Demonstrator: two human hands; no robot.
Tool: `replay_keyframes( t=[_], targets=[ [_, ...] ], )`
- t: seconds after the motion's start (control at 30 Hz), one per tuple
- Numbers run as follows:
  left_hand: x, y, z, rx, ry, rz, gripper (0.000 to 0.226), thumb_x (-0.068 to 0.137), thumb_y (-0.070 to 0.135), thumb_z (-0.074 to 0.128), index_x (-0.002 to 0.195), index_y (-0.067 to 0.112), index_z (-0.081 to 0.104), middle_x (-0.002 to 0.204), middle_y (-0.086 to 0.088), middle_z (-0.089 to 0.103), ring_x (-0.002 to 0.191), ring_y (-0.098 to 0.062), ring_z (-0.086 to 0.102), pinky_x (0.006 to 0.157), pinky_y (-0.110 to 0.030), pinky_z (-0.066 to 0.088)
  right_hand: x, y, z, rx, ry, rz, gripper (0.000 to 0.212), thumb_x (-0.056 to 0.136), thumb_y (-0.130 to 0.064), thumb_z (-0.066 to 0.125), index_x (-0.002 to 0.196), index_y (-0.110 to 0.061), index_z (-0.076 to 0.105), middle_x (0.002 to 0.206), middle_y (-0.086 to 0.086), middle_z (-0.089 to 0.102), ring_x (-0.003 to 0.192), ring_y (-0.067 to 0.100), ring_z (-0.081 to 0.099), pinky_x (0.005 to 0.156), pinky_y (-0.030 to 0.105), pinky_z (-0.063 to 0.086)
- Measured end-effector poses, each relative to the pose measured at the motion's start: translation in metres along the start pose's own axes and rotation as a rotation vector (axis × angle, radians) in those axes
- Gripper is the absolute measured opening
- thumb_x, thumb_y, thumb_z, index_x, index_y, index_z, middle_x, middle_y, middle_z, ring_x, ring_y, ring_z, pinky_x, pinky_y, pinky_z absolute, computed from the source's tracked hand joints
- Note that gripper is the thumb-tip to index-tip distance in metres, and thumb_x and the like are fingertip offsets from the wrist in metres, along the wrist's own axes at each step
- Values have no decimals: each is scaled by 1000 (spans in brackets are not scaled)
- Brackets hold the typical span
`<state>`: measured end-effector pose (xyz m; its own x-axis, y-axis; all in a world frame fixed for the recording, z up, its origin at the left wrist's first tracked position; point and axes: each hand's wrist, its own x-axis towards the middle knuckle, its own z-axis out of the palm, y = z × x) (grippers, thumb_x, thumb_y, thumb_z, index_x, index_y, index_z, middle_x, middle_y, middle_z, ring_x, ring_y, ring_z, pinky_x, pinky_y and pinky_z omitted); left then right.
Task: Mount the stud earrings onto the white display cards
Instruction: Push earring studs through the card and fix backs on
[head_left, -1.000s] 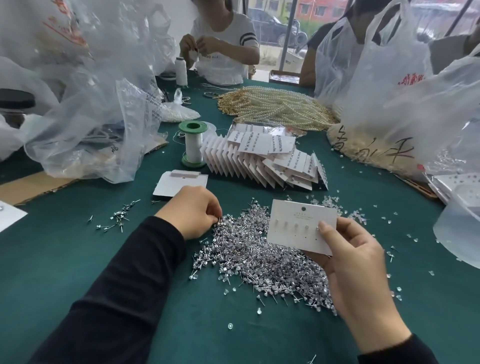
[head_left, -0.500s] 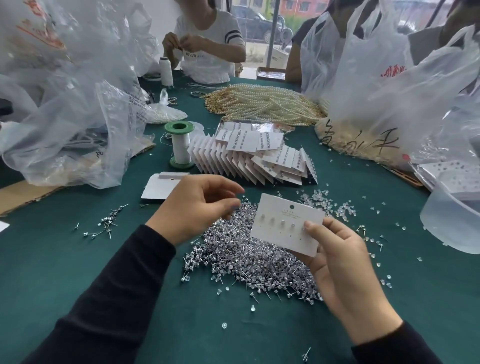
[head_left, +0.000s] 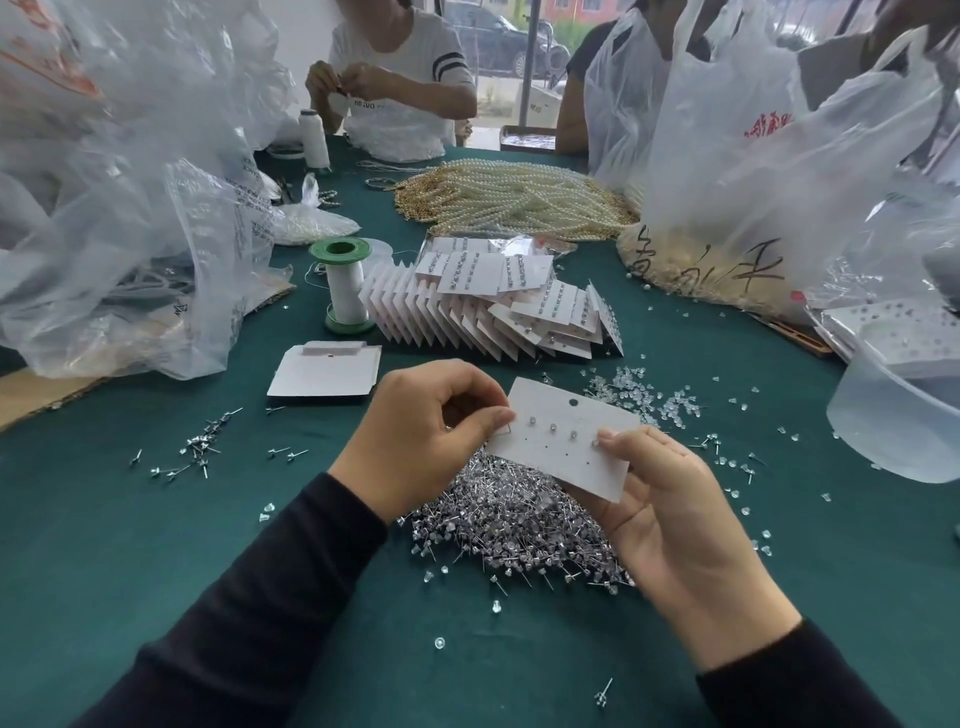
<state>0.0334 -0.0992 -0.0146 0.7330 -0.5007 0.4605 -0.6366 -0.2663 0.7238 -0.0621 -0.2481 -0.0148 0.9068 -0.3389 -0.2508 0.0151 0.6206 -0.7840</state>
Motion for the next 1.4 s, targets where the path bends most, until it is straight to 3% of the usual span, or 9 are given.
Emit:
replay_keyframes(
  t=[0.37, 0.53, 0.7, 0.8, 0.87, 0.97, 1.07, 1.23, 1.4],
  targets=[
    [0, -1, 3, 98, 20, 121, 3, 76, 8, 71, 77, 5, 69, 71, -4, 66, 64, -17, 61, 62, -33, 52, 2, 0, -1, 21, 13, 16, 10, 82, 7, 50, 84, -1, 55, 77, 16, 71, 64, 22, 69, 47, 25, 55],
    [-4, 4, 1, 152, -144, 196, 38, 65, 39, 75, 84, 7, 68, 77, -2, 64, 63, -16, 59, 61, -24, 51, 4, -3, -4, 155, 44, 70, 13, 81, 4, 51, 92, 4, 57, 85, 20, 70, 67, 23, 69, 49, 24, 55],
    [-3, -1, 4, 317, -62, 259, 7, 76, 5, 66, 83, 4, 65, 75, -6, 64, 62, -18, 59, 60, -35, 53, 3, -3, -6, 119, -100, 15, 29, 76, -9, 61, 102, 4, 57, 94, 19, 69, 79, 24, 68, 61, 26, 58],
    [-1, -3, 8, 173, 23, 20, 3, 81, 7, 66, 79, 8, 64, 69, -4, 65, 62, -20, 62, 63, -35, 53, 3, -5, -3, 76, -192, -107, 27, 76, -18, 61, 94, 2, 60, 91, 16, 67, 83, 29, 66, 69, 33, 58],
    [1, -4, 9, -162, 49, -305, 7, 83, 9, 63, 76, 10, 62, 67, -4, 66, 61, -19, 65, 65, -33, 57, 2, -4, -4, -160, -187, -239, 19, 76, -17, 63, 87, -1, 64, 83, 12, 69, 77, 24, 67, 68, 31, 58],
    [3, -9, 8, -587, 127, -642, 7, 83, 5, 59, 76, 5, 62, 59, -3, 67, 54, -13, 65, 55, -22, 57, 1, -1, -9, -880, -119, -510, 5, 79, -9, 68, 80, -14, 68, 71, 1, 69, 65, 9, 63, 61, 19, 52],
    [4, -10, -1, -765, 170, -719, 10, 80, 6, 60, 74, -1, 62, 56, -7, 69, 50, -15, 66, 48, -18, 53, 0, 4, -8, -1211, -247, -621, 10, 79, -10, 70, 83, -19, 70, 74, -8, 65, 69, 6, 58, 62, 12, 43],
    [5, -10, -7, -776, 160, -769, 13, 82, 6, 61, 73, -4, 61, 57, -11, 69, 46, -16, 65, 41, -17, 50, -14, 30, 1, -1417, -763, -609, 12, 78, -26, 71, 90, -23, 74, 83, -7, 59, 81, 2, 49, 74, 15, 39],
    [5, -9, -8, -789, 152, -802, 12, 83, 2, 60, 73, -5, 59, 54, -11, 68, 45, -16, 65, 40, -17, 50, -20, 39, 8, -1568, -851, -652, 17, 79, -32, 69, 95, -26, 72, 88, -8, 57, 87, 6, 45, 80, 25, 38]
  ],
)
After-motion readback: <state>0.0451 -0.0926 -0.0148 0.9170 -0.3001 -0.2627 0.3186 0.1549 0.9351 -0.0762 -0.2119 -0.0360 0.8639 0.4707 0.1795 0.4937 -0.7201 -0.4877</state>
